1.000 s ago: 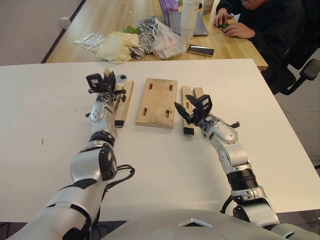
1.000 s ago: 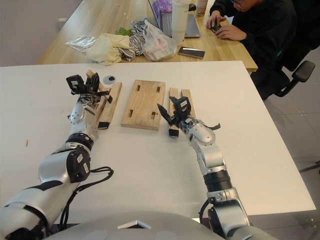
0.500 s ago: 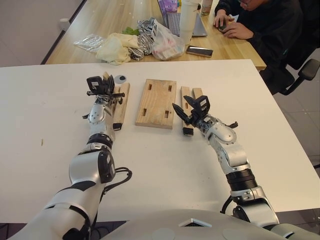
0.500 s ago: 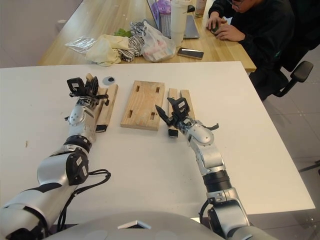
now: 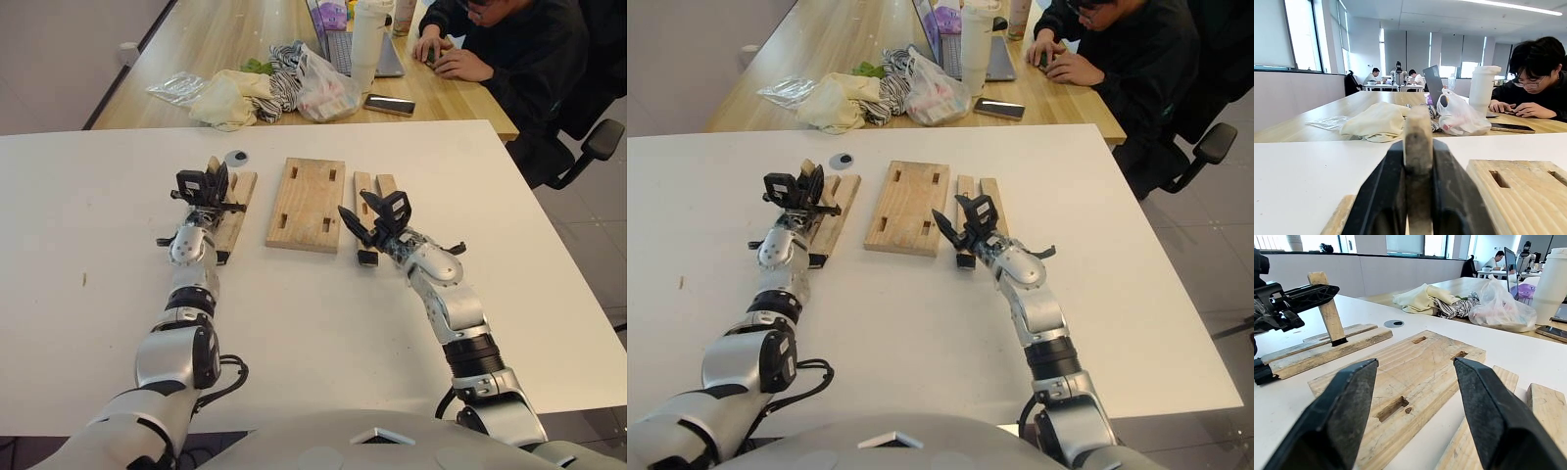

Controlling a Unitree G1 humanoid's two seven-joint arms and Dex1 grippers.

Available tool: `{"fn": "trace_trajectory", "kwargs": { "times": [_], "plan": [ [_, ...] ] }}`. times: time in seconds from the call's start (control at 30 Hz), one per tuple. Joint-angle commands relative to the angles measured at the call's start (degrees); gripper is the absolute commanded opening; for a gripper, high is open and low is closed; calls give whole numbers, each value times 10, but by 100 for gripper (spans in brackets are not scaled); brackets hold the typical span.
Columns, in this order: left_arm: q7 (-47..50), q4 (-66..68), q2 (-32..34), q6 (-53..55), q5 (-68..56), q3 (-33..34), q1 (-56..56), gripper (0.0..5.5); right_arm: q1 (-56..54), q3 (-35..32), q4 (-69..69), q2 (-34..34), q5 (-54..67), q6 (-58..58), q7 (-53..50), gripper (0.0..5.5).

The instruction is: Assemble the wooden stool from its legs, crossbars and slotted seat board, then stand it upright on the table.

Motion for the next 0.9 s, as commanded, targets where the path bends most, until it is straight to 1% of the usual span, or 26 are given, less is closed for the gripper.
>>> {"fn": "trace_trajectory", "kwargs": {
  "times": [0.03,0.17,0.27,0.43,0.53,0.7,0.8,0.83,0.9],
  "plan": [
    [6,91,-12,132,6,-1,88,37,2,0,-8,2,-6,3,-5,284],
    [3,99,-7,135,-5,3,104,37,1,-1,-7,2,-6,3,-6,284],
    [-9,88,-11,115,-13,4,100,37,0,-2,-5,2,-6,2,-7,284],
    [-21,36,-36,75,-24,-2,59,37,-5,0,-2,2,-6,0,-6,284],
    [-20,17,-46,70,-22,-10,42,37,-8,0,2,1,-6,-1,-5,284],
    [-15,-1,-43,77,-22,-15,47,37,-5,3,2,0,-10,-3,-3,284],
    [-16,-38,-40,74,-24,-18,59,37,-1,5,1,3,-13,-5,-4,284],
    [-14,-54,-38,76,-21,-21,63,67,0,7,1,4,-14,-5,-4,284],
    [-15,-91,-32,86,-18,-28,73,95,3,8,0,5,-16,-6,-4,284]
  ]
}}
